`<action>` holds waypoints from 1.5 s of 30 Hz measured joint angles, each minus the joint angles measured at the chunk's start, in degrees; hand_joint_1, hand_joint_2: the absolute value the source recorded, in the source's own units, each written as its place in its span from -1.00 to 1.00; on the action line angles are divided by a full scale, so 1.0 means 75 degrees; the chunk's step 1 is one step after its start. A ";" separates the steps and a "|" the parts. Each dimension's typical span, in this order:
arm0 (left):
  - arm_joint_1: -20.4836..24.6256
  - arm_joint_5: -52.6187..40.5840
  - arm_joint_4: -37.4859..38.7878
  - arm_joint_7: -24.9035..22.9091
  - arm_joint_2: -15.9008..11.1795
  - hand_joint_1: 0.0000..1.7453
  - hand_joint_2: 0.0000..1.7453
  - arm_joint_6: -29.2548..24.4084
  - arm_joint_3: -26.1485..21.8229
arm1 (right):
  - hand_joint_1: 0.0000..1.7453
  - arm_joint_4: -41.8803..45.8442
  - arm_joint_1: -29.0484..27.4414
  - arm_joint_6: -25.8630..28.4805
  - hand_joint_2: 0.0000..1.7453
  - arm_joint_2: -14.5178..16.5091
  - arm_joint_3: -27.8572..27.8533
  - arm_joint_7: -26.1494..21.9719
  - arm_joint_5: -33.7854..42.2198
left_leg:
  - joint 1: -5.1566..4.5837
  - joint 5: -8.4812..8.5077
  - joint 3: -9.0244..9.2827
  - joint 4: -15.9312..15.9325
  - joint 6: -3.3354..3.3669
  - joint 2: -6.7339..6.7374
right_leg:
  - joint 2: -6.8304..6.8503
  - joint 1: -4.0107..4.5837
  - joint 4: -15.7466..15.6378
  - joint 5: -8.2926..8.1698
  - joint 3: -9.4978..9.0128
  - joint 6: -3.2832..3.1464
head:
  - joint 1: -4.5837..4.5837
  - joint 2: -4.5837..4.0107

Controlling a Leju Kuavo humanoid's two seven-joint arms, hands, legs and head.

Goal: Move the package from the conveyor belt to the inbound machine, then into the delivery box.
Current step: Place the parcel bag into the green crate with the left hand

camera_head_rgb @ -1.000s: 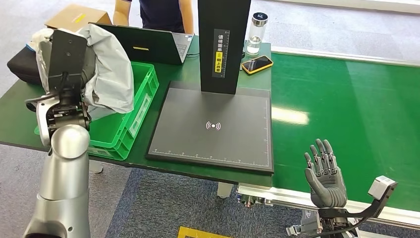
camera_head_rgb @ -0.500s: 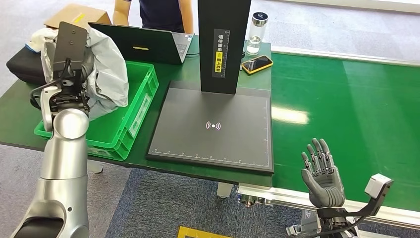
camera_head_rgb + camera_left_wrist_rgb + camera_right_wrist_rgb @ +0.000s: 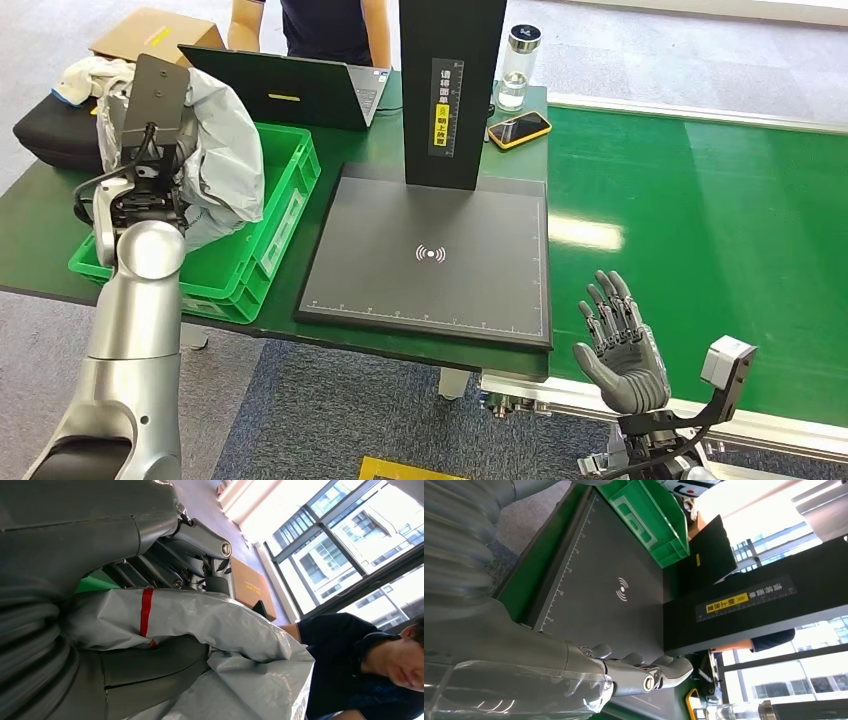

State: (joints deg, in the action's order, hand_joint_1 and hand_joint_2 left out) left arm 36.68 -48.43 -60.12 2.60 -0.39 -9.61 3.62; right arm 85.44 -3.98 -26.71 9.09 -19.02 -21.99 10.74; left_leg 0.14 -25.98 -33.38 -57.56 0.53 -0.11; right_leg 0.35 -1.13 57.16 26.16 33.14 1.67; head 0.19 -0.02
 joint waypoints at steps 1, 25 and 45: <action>0.0000 -0.0036 0.0013 -0.0002 0.0000 1.00 1.00 0.0005 -0.0004 | -1.00 0.0041 -0.0004 -0.0004 1.00 0.0000 0.0031 -0.0003 -0.0017 | 0.0000 0.0000 0.0000 0.0000 0.0000 0.0000 | 0.0000 0.0000 0.0000 0.0000 0.0000 0.0000 | 0.0000 0.0000; 0.0522 -0.0811 0.1157 -0.0536 0.0009 -1.00 1.00 -0.0185 -0.0039 | -1.00 0.0564 -0.0172 -0.0119 1.00 0.0000 0.0188 0.0009 -0.0094 | 0.0000 0.0000 0.0001 -0.0001 0.0000 0.0001 | -0.0001 0.0000 0.0000 0.0000 0.0000 0.0000 | -0.0001 0.0000; 0.0136 -0.0956 0.0199 -0.0474 0.0277 -1.00 1.00 -0.0309 0.0035 | -1.00 0.0781 -0.0250 -0.0113 1.00 0.0000 0.0165 0.0032 -0.0101 | -0.0001 0.0000 0.0003 -0.0001 0.0000 0.0001 | -0.0001 -0.0001 -0.0001 0.0000 -0.0002 0.0000 | 0.0000 -0.0001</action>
State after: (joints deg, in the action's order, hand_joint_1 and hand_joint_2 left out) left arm 37.69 -55.61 -58.63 -0.96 1.68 -11.93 3.88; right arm 91.30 -5.86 -27.56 9.09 -17.78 -21.75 9.98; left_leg 0.14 -25.98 -33.36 -57.57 0.53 -0.10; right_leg 0.35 -1.14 57.15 26.15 33.12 1.67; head 0.19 -0.03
